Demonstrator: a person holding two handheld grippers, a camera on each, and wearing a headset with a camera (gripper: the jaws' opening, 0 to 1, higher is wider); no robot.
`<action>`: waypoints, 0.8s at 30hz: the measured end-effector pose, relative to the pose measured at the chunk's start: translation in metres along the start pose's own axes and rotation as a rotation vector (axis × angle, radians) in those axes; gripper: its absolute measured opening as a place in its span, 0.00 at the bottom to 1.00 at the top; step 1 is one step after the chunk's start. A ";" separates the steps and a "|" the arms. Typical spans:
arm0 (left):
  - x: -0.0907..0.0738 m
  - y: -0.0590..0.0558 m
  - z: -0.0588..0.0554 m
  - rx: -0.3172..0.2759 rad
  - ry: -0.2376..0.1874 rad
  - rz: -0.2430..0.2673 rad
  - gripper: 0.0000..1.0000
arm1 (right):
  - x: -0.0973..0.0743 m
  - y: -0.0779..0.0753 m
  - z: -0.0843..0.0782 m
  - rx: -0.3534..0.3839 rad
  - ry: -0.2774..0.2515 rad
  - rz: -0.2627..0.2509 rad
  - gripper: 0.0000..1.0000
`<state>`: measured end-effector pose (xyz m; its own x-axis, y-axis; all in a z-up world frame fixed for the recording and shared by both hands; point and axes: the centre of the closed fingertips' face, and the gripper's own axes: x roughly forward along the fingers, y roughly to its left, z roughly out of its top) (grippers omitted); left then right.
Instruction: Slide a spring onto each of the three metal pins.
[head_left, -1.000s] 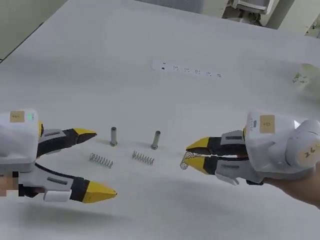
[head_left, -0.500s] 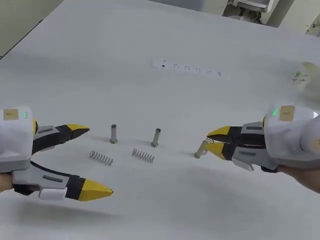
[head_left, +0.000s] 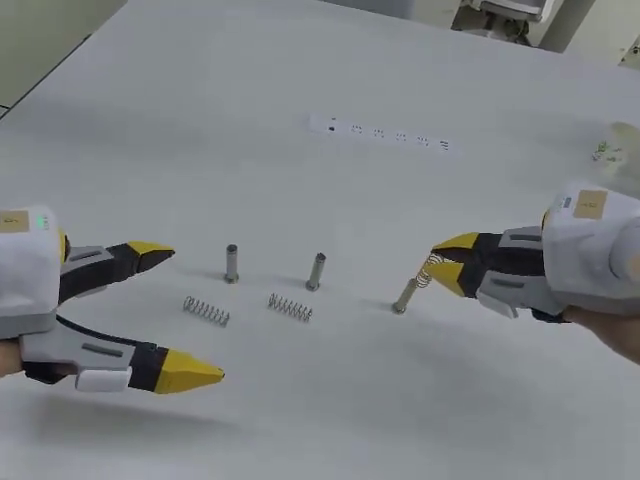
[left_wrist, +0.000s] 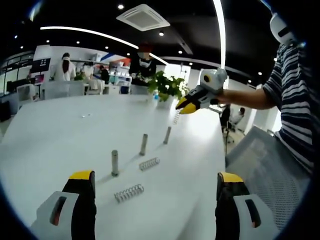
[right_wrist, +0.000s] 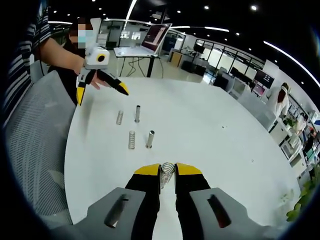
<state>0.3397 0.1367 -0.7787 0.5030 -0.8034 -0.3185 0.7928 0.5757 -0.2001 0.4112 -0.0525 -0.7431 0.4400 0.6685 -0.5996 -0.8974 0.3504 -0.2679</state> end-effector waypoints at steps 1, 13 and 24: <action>0.000 0.000 0.000 -0.002 0.000 0.000 0.98 | 0.001 -0.002 -0.001 0.000 0.003 -0.003 0.08; -0.002 0.000 -0.003 -0.017 -0.002 0.006 0.98 | 0.005 -0.008 -0.004 0.022 0.007 -0.005 0.08; -0.003 0.001 -0.004 -0.020 -0.003 0.010 0.98 | 0.009 -0.007 -0.005 0.022 0.013 0.001 0.08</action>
<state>0.3374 0.1406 -0.7812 0.5116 -0.7981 -0.3182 0.7809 0.5864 -0.2153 0.4211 -0.0527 -0.7504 0.4387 0.6605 -0.6093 -0.8969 0.3642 -0.2509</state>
